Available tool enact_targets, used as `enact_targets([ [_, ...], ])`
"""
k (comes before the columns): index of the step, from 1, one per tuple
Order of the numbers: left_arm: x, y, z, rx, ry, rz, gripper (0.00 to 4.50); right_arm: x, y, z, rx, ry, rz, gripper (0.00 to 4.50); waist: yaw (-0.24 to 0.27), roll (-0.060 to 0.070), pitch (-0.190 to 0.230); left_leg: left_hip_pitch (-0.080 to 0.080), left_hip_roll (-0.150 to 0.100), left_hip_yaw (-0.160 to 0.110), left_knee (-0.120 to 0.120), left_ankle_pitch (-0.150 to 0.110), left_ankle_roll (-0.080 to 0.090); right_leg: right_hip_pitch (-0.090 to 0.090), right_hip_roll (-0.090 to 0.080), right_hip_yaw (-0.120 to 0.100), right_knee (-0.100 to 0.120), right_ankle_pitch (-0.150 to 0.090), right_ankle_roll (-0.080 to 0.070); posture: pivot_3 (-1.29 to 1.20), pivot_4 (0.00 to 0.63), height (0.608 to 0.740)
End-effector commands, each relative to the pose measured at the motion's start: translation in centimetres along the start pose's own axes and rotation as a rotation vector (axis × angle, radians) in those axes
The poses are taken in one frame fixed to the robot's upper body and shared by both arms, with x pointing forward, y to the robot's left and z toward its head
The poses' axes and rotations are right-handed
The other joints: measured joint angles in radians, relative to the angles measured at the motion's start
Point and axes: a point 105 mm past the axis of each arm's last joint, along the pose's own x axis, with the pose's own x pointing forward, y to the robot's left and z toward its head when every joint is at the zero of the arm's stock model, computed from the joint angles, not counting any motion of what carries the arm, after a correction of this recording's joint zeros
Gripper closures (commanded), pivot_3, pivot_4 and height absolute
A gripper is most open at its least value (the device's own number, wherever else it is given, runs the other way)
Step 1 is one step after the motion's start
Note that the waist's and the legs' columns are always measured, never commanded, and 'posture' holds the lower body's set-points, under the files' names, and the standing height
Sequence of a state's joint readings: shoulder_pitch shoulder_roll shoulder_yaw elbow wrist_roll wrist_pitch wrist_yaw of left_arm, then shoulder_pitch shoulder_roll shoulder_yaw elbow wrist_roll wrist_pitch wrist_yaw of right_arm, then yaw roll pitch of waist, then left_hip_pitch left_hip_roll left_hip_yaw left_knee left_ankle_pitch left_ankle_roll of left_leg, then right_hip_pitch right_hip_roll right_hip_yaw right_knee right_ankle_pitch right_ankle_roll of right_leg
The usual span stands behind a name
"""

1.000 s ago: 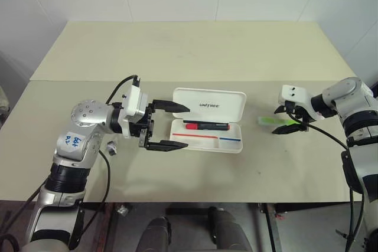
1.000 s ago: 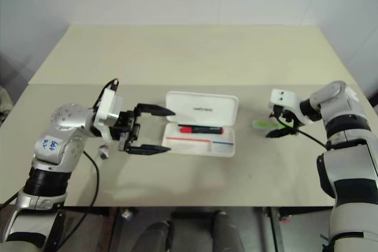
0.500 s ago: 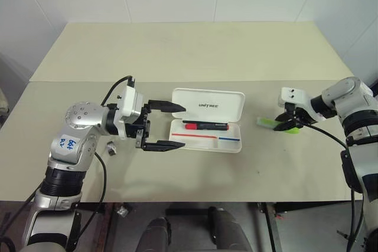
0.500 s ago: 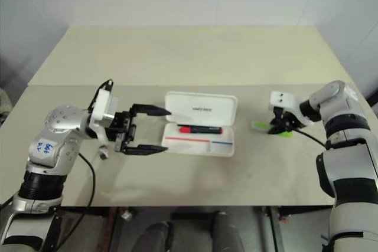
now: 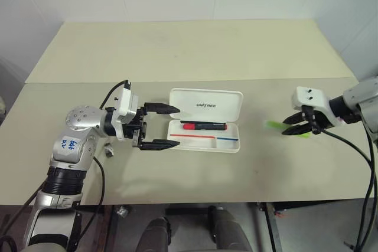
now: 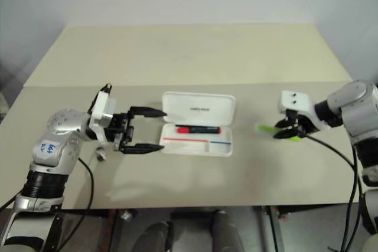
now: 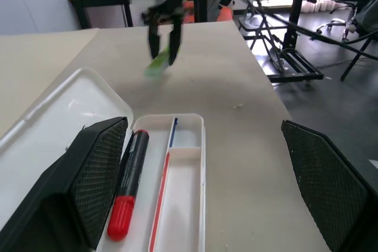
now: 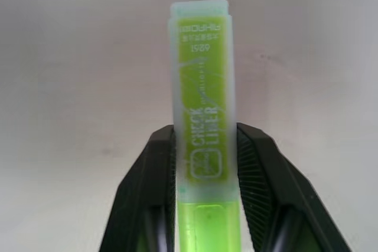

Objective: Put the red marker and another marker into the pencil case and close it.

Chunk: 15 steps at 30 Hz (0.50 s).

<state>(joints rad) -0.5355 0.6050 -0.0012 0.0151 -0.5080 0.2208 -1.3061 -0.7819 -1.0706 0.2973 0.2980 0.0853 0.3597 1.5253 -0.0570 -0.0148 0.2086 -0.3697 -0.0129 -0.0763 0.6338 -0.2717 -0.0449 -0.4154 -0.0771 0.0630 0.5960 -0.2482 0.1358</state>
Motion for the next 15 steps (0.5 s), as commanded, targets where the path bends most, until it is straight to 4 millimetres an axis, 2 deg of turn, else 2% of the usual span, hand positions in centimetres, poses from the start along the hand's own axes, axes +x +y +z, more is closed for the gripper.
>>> enact_targets([
  [1,-1.0,0.4,0.4,0.046,0.01,0.017,0.0,-0.4,2.9,3.9,-0.045,-0.082,0.077,3.43,0.0,0.0,0.0,0.0,0.0,0.0,0.0,0.0,0.0,0.0,0.0,0.0,0.001,0.0,0.0,0.0,0.15,0.74],
  [5,-1.3,0.8,0.2,0.05,0.02,0.031,0.0,0.6,4.3,6.0,-0.053,-0.118,0.077,3.43,0.009,0.0,0.0,0.0,0.0,0.0,0.004,0.0,0.0,0.0,0.0,0.0,0.003,0.0,-0.001,0.0,0.15,0.74],
  [8,-2.1,0.9,-0.2,0.051,0.043,0.045,0.0,2.7,5.0,8.2,-0.078,-0.159,0.082,3.43,0.011,-0.002,0.0,0.0,0.0,0.0,0.005,0.0,0.0,0.001,0.0,0.0,0.001,0.0,-0.001,0.0,0.15,0.74],
  [15,-3.2,1.4,-0.7,0.053,0.081,0.09,0.0,6.1,5.0,10.8,-0.099,-0.195,0.076,3.43,0.023,-0.002,0.0,-0.002,0.0,0.0,0.005,0.0,0.001,0.0,0.0,0.0,0.0,0.0,-0.001,0.0,0.15,0.74],
])
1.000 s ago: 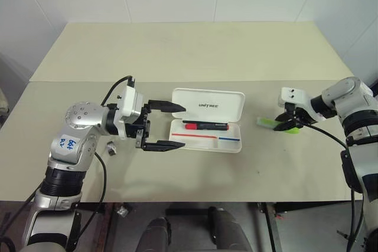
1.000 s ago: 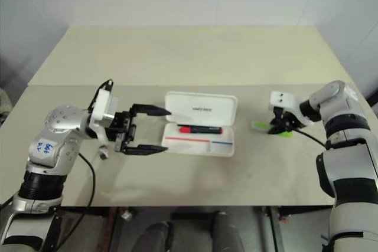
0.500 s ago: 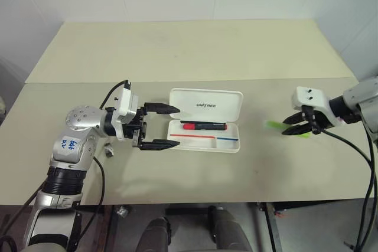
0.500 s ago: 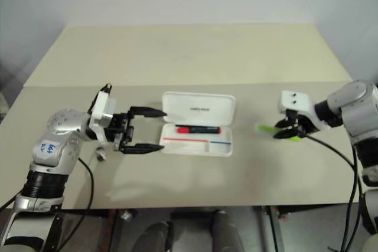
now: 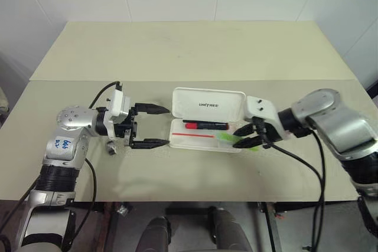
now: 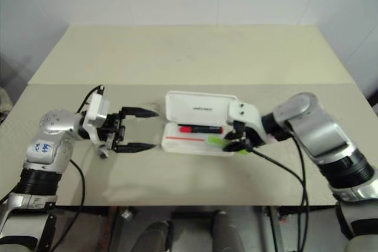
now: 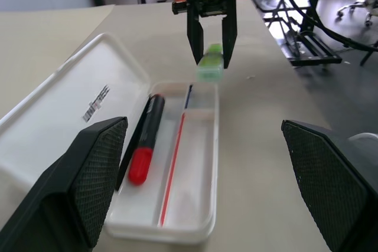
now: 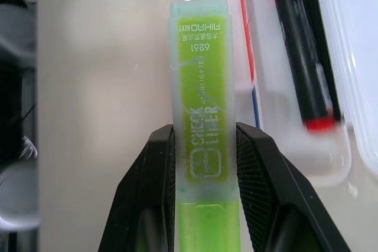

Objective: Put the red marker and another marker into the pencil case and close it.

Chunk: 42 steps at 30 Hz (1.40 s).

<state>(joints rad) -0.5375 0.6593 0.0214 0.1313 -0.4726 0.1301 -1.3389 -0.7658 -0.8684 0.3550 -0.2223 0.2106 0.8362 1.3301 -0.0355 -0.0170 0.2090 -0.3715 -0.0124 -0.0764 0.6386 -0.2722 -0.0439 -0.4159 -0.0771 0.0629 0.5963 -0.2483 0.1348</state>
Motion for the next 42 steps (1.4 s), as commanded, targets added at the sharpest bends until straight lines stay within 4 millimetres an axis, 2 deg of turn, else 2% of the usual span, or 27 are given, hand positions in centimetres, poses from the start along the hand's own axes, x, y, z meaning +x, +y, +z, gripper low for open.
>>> enact_targets([
  [1,-0.9,0.7,0.6,0.044,0.007,0.041,0.0,1.3,-0.6,2.0,-0.06,-0.018,-0.033,3.43,0.003,0.0,0.0,0.0,0.0,0.0,0.0,0.0,0.0,0.0,0.0,0.0,0.0,0.0,0.0,0.0,0.15,0.74],
  [7,-1.2,1.2,0.5,0.056,0.006,0.071,0.0,3.9,-1.2,4.6,-0.113,-0.035,-0.019,3.43,0.006,0.0,0.0,-0.001,0.0,0.0,-0.001,0.0,0.0,-0.002,0.0,0.0,0.001,0.0,0.0,0.0,0.15,0.74],
  [13,-1.5,1.2,0.4,0.056,0.008,0.085,0.0,5.4,-1.3,5.7,-0.135,-0.037,-0.002,3.43,0.008,0.0,0.0,-0.004,0.0,0.0,-0.003,0.0,0.0,-0.005,0.0,-0.001,0.001,0.0,0.0,0.0,0.15,0.74],
  [23,-1.5,1.2,0.3,0.057,0.005,0.103,0.0,6.7,-0.5,6.1,-0.122,-0.027,0.042,3.43,0.004,-0.001,0.0,-0.015,0.0,0.0,0.001,0.0,0.0,-0.02,0.0,0.0,0.012,-0.001,-0.002,0.0,0.15,0.74],
  [30,-1.6,1.3,0.3,0.058,0.003,0.11,0.0,7.3,-0.2,6.7,-0.137,-0.031,0.062,3.43,0.005,-0.001,0.0,-0.016,0.0,0.0,0.008,0.0,0.0,-0.02,0.0,0.0,0.016,-0.001,-0.002,0.0,0.15,0.74],
  [36,-1.6,1.3,0.4,0.062,0.002,0.116,0.0,7.4,-0.9,6.6,-0.144,-0.03,0.043,3.43,0.004,-0.001,0.0,-0.016,0.0,0.0,0.008,0.0,0.0,-0.02,0.0,0.0,0.016,0.0,-0.002,0.0,0.15,0.74],
  [42,-1.5,1.4,0.5,0.07,-0.002,0.121,0.0,7.2,-1.7,7.0,-0.174,-0.036,0.02,1.32,0.003,-0.001,0.0,-0.016,0.0,0.0,0.008,0.0,0.0,-0.021,0.0,0.0,0.016,0.0,-0.002,0.0,0.15,0.74],
])
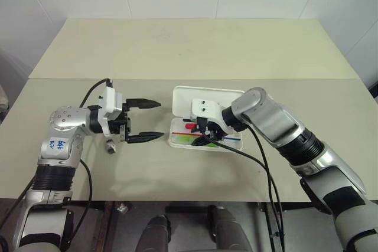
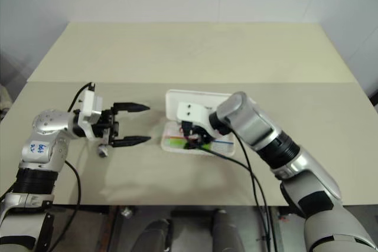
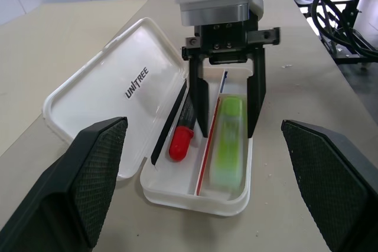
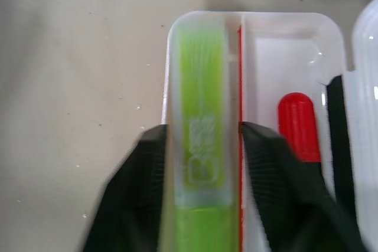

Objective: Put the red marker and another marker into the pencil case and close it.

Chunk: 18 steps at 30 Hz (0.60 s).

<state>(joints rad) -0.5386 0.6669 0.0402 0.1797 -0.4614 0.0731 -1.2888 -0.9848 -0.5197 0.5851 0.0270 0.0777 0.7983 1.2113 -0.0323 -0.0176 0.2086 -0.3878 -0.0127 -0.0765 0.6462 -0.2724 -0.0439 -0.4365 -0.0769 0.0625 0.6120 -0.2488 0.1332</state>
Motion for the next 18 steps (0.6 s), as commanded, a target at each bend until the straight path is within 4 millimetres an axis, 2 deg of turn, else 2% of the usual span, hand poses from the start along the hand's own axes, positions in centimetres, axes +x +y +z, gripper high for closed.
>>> enact_targets([
  [1,-0.6,0.5,0.8,0.045,-0.012,0.031,0.0,-0.6,-0.5,1.7,-0.065,-0.034,-0.023,1.02,0.0,0.0,0.0,0.0,0.0,0.0,0.0,0.0,0.0,0.0,0.0,0.0,0.0,0.0,0.0,0.0,0.15,0.74],
  [4,-0.6,0.6,0.9,0.05,-0.013,0.034,0.0,-1.0,-0.8,2.7,-0.072,-0.073,-0.033,0.04,0.0,0.0,0.0,0.0,0.0,0.0,0.0,0.0,0.0,0.0,0.0,0.0,0.0,0.0,0.0,0.0,0.15,0.74],
  [8,-0.7,0.6,1.0,0.055,-0.009,0.037,0.0,-1.9,-0.9,4.1,-0.057,-0.149,-0.017,0.04,0.001,0.0,0.0,0.0,0.0,0.0,0.0,0.0,0.0,0.0,0.0,0.0,0.0,0.0,0.0,0.0,0.15,0.74],
  [11,-0.9,0.7,1.0,0.061,0.003,0.045,0.0,-2.8,0.1,4.6,-0.064,-0.228,0.061,0.04,0.002,0.0,0.0,0.0,0.0,0.0,0.0,0.0,0.0,0.0,0.0,0.0,0.0,0.0,0.0,0.0,0.15,0.74],
  [15,-1.5,1.1,1.9,0.128,0.026,0.099,0.0,-4.8,1.9,4.1,-0.166,-0.359,0.173,0.04,0.002,0.0,0.0,0.0,0.0,0.0,-0.001,0.0,0.0,0.0,0.0,0.0,-0.001,0.0,0.0,0.0,0.15,0.74],
  [18,-2.5,0.9,1.7,0.128,0.088,0.142,0.0,-6.1,2.1,3.6,-0.176,-0.438,0.176,0.04,-0.001,-0.001,0.0,-0.001,0.0,0.0,0.0,0.0,0.001,0.0,0.0,0.0,-0.002,0.0,0.0,0.0,0.15,0.74],
])
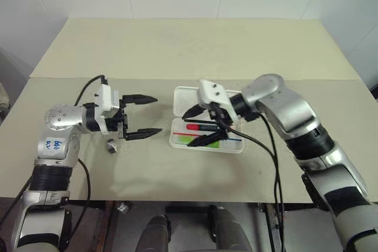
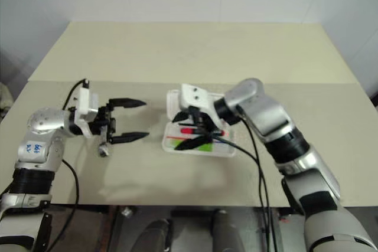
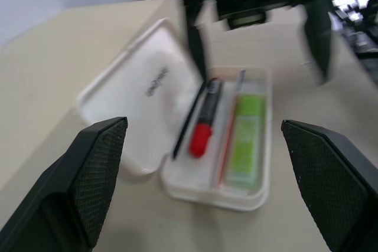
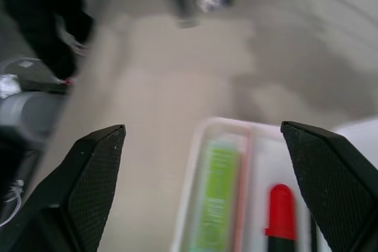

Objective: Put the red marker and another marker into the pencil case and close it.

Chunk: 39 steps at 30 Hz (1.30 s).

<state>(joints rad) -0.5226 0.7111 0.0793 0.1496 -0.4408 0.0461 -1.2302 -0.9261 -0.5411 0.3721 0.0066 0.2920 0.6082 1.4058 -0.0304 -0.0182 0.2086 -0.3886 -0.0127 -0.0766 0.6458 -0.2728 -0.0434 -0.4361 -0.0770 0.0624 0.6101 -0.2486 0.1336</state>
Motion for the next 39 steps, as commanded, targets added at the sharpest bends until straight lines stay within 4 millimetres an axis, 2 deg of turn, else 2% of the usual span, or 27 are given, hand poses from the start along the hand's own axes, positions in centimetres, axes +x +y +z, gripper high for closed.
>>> enact_targets([
  [1,-1.4,0.0,0.9,0.054,0.063,0.067,0.0,-2.4,0.8,1.6,-0.102,-0.124,0.001,0.04,-0.005,0.0,0.0,0.0,0.0,0.0,0.0,0.0,0.0,0.0,0.0,0.0,0.0,0.0,0.0,0.0,0.15,0.74],
  [6,-3.2,-0.6,1.0,0.023,0.132,0.185,0.0,-4.6,1.4,1.9,-0.151,-0.251,-0.011,0.04,-0.006,-0.001,0.0,0.001,0.002,0.0,-0.001,0.0,0.0,0.0,0.001,0.0,0.001,0.0,0.0,0.0,0.15,0.74],
  [9,-4.6,-0.3,1.4,0.028,0.163,0.352,0.0,-6.0,1.5,1.6,-0.161,-0.3,-0.042,0.04,-0.004,-0.001,0.001,0.001,0.002,0.0,0.0,0.0,0.0,0.0,0.001,0.0,0.001,0.0,-0.001,0.0,0.15,0.74],
  [12,-5.0,-1.4,1.9,-0.011,0.179,0.497,0.0,-7.9,1.3,-0.6,-0.116,-0.302,-0.121,0.04,-0.002,-0.001,0.001,0.002,0.002,0.0,0.0,0.0,0.0,0.002,0.001,0.0,0.0,0.0,-0.001,0.0,0.15,0.74],
  [14,-5.3,-2.2,1.7,-0.053,0.212,0.576,0.0,-8.9,1.3,-1.1,-0.087,-0.354,-0.16,0.04,0.001,-0.001,0.001,0.003,0.002,0.0,0.0,-0.001,0.0,0.004,0.001,0.0,-0.003,0.0,-0.001,0.0,0.15,0.74],
  [18,-6.6,-2.1,1.1,-0.149,0.267,0.781,0.0,-9.6,0.7,-0.8,-0.036,-0.426,-0.212,0.04,0.002,-0.001,0.001,0.004,0.002,0.0,0.001,-0.001,0.0,0.006,0.001,0.0,-0.002,0.0,-0.001,0.0,0.15,0.74],
  [22,-6.5,-2.7,0.8,-0.262,0.284,0.911,0.0,-10.3,0.3,-0.7,-0.01,-0.466,-0.249,0.04,-0.001,-0.002,0.001,0.006,0.002,0.0,0.001,-0.001,0.0,0.008,0.002,0.0,-0.002,0.001,-0.001,0.0,0.15,0.74],
  [26,-5.5,-4.1,-0.1,-0.372,0.304,0.998,0.0,-11.0,0.2,-1.6,0.019,-0.466,-0.279,0.04,0.001,-0.002,0.001,0.007,0.002,0.0,0.001,-0.001,0.0,0.009,0.002,0.0,-0.002,0.001,-0.001,0.0,0.15,0.74],
  [30,-5.4,-5.4,-1.3,-0.49,0.325,1.184,0.0,-10.9,0.5,-2.7,0.024,-0.435,-0.288,0.04,0.003,-0.003,0.001,0.007,0.002,0.0,0.002,-0.001,0.0,0.01,0.002,0.0,-0.002,0.001,-0.001,0.0,0.15,0.74],
  [32,-5.6,-5.8,-1.7,-0.508,0.355,1.229,0.0,-10.9,0.4,-2.7,0.025,-0.442,-0.295,0.04,0.002,-0.004,0.002,0.007,0.002,0.0,0.002,-0.001,-0.001,0.01,0.002,0.0,-0.003,0.001,-0.001,0.0,0.15,0.74],
  [36,-7.5,-6.8,-3.5,-0.534,0.496,1.369,0.0,-10.6,0.7,-2.7,0.034,-0.454,-0.294,0.04,0.001,-0.004,0.002,0.008,0.003,0.0,0.002,-0.001,-0.001,0.01,0.005,0.001,-0.002,0.001,-0.003,0.0,0.15,0.74],
  [39,-7.6,-7.2,-4.1,-0.562,0.529,1.395,0.0,-10.6,0.9,-2.7,0.037,-0.457,-0.302,0.04,0.002,-0.005,0.002,0.009,0.004,0.0,0.002,-0.001,-0.001,0.011,0.005,0.001,-0.003,0.001,-0.004,0.0,0.15,0.74],
])
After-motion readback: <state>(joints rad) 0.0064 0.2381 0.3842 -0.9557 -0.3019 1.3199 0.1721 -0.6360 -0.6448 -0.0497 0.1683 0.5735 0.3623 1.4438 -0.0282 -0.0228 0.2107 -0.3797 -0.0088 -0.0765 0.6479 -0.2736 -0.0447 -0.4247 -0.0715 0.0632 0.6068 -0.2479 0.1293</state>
